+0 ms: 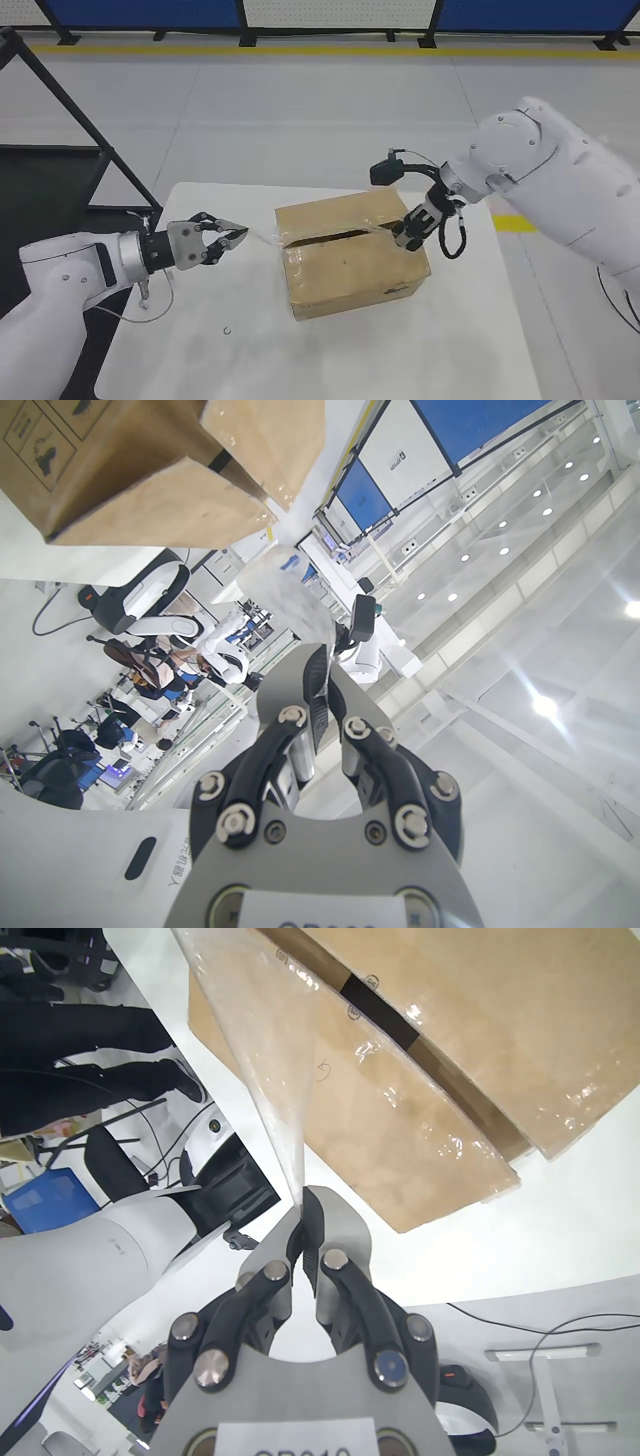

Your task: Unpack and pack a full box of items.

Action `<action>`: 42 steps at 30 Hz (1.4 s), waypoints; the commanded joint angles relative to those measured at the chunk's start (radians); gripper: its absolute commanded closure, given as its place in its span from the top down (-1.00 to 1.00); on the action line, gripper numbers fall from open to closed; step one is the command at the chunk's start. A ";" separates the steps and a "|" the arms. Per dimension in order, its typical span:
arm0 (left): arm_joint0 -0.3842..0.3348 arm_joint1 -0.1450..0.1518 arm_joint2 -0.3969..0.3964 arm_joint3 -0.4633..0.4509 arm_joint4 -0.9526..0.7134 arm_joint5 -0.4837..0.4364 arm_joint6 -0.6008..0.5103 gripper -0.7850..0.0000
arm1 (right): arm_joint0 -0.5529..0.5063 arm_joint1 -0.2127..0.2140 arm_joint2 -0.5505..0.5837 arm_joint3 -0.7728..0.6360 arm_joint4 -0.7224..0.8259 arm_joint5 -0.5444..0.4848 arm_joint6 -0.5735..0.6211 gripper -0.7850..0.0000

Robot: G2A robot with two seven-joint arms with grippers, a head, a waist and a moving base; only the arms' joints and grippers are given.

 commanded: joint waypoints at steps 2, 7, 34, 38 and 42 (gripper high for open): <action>0.000 0.001 0.001 0.000 0.000 0.000 0.000 -1.00 | 0.000 -0.001 0.000 0.002 0.003 0.002 0.000 -1.00; 0.000 0.001 0.001 0.000 0.000 0.000 0.000 -1.00 | 0.000 -0.001 0.000 0.002 0.003 0.002 0.000 -1.00; 0.037 0.008 0.064 -0.049 0.074 -0.054 0.044 -1.00 | -0.046 0.001 0.000 0.111 0.087 0.026 0.000 -1.00; 0.029 0.007 0.083 -0.044 0.106 -0.060 0.056 -1.00 | -0.067 -0.001 0.000 0.117 0.083 0.054 0.000 -1.00; 0.022 0.005 0.092 -0.028 0.114 -0.066 0.044 -1.00 | -0.077 0.004 0.000 0.123 0.087 0.058 0.000 -1.00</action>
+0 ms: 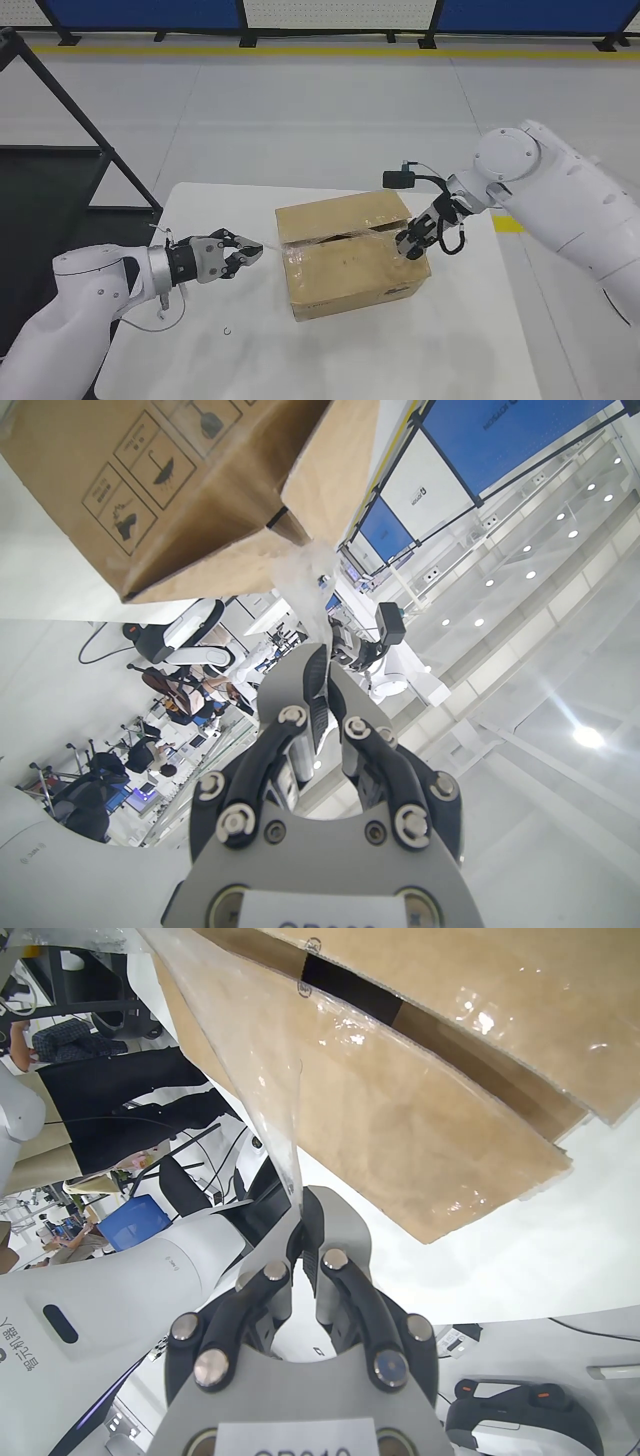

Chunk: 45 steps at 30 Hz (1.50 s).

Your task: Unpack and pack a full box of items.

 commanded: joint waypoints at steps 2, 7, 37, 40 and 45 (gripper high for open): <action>-0.006 -0.001 0.004 0.019 0.004 0.000 -0.012 -1.00 | -0.003 0.007 0.000 0.003 -0.005 0.011 0.000 -1.00; -0.023 -0.005 0.022 0.053 -0.001 0.010 -0.032 -1.00 | -0.007 0.017 0.000 -0.002 -0.004 0.031 0.000 -1.00; -0.067 -0.021 0.091 0.165 -0.007 0.015 -0.060 -1.00 | -0.014 0.008 0.000 0.011 -0.030 0.102 0.000 -1.00; -0.067 -0.021 0.091 0.165 -0.007 0.015 -0.060 -1.00 | -0.014 0.008 0.000 0.011 -0.030 0.102 0.000 -1.00; -0.067 -0.021 0.091 0.165 -0.007 0.015 -0.060 -1.00 | -0.014 0.008 0.000 0.011 -0.030 0.102 0.000 -1.00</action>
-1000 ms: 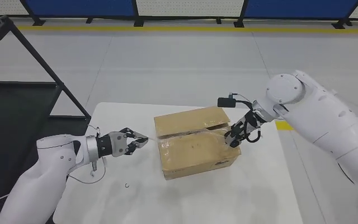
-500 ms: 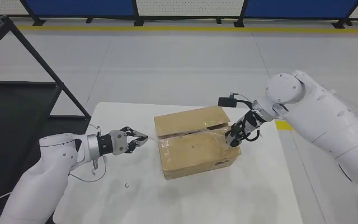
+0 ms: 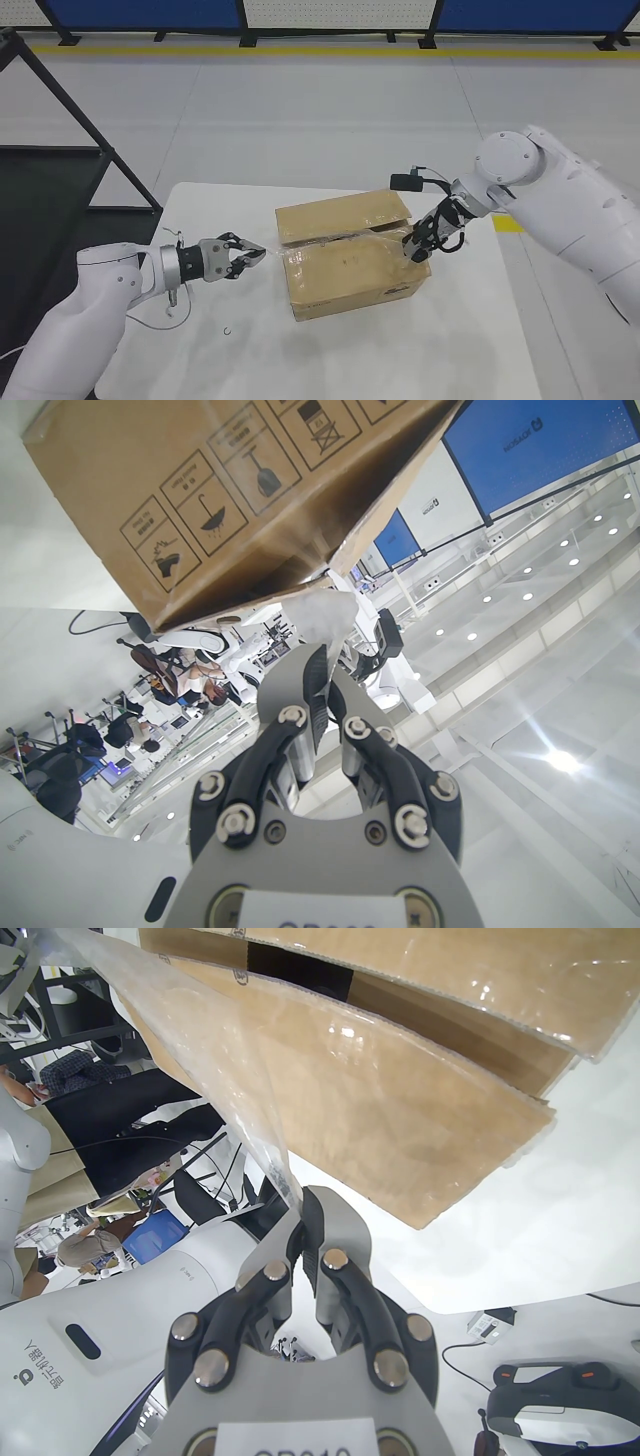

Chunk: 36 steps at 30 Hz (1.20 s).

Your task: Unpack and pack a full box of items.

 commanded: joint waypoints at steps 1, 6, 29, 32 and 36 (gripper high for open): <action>0.000 0.000 0.000 0.000 0.000 0.000 0.000 -1.00 | 0.000 0.000 0.000 0.000 0.000 0.000 0.000 -1.00; 0.000 0.000 0.000 0.000 0.000 0.000 0.000 -1.00 | 0.000 0.000 0.000 0.000 0.000 0.000 0.000 -1.00; 0.050 0.006 -0.043 -0.040 0.006 -0.034 0.008 1.00 | -0.040 0.008 0.049 -0.026 -0.002 0.074 0.000 -1.00; 0.060 0.008 -0.060 -0.050 0.009 -0.038 0.006 1.00 | -0.037 0.012 0.047 -0.028 0.012 0.081 0.000 -1.00; 0.075 0.012 -0.084 -0.062 0.015 -0.044 0.006 1.00 | -0.031 0.014 0.046 -0.029 0.023 0.104 0.000 -1.00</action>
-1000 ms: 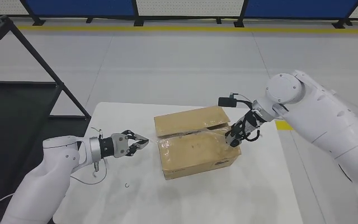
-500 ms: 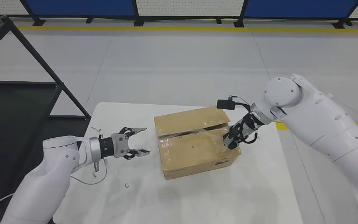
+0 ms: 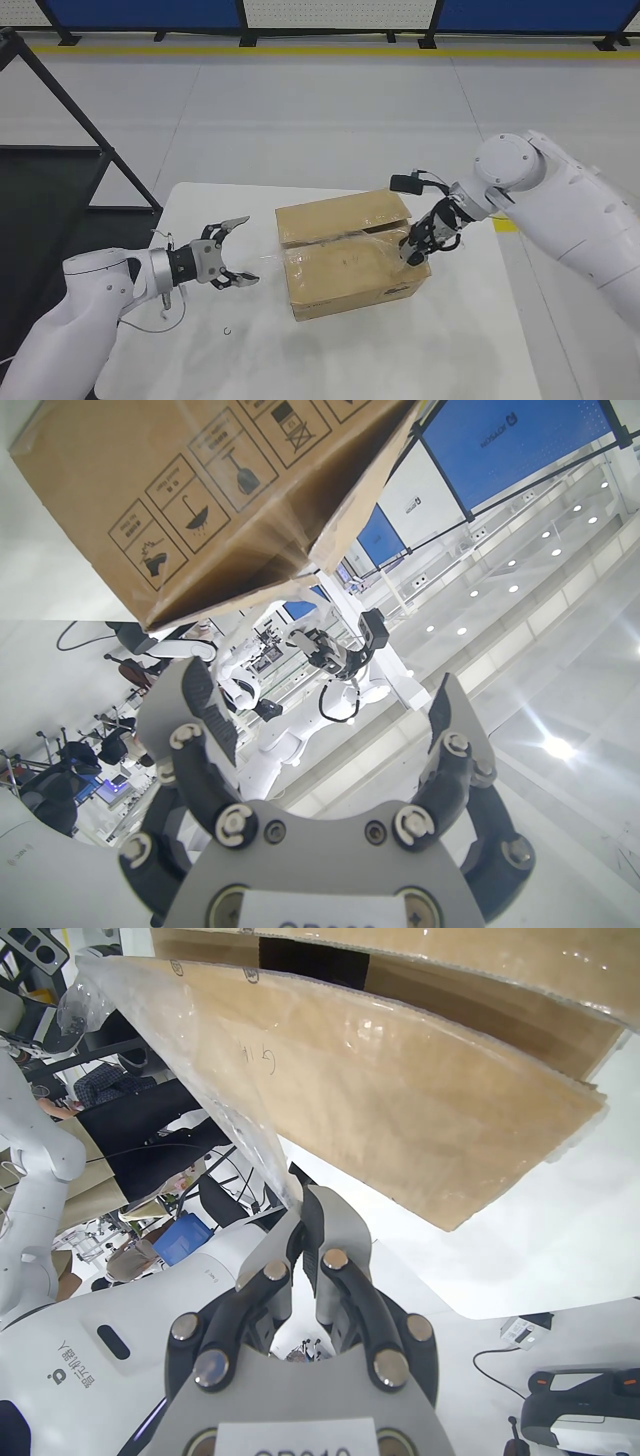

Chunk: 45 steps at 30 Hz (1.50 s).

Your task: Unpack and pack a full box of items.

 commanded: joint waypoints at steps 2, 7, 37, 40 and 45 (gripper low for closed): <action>0.011 0.003 -0.017 -0.007 0.002 -0.004 0.000 1.00 | 0.002 0.002 0.002 0.002 0.011 0.009 0.000 -1.00; 0.030 0.007 -0.043 -0.013 0.006 -0.003 -0.004 1.00 | 0.003 0.005 0.004 0.006 0.022 0.049 0.000 -1.00; 0.103 0.013 -0.126 -0.012 -0.011 -0.052 -0.022 1.00 | -0.005 -0.049 0.048 0.104 0.004 0.189 -0.014 -1.00; 0.105 0.013 -0.127 -0.008 -0.011 -0.055 -0.026 1.00 | -0.006 -0.054 0.053 0.125 -0.002 0.195 -0.007 -1.00; 0.099 0.011 -0.122 -0.003 -0.009 -0.053 -0.030 1.00 | -0.011 -0.064 0.063 0.164 -0.006 0.197 0.000 -1.00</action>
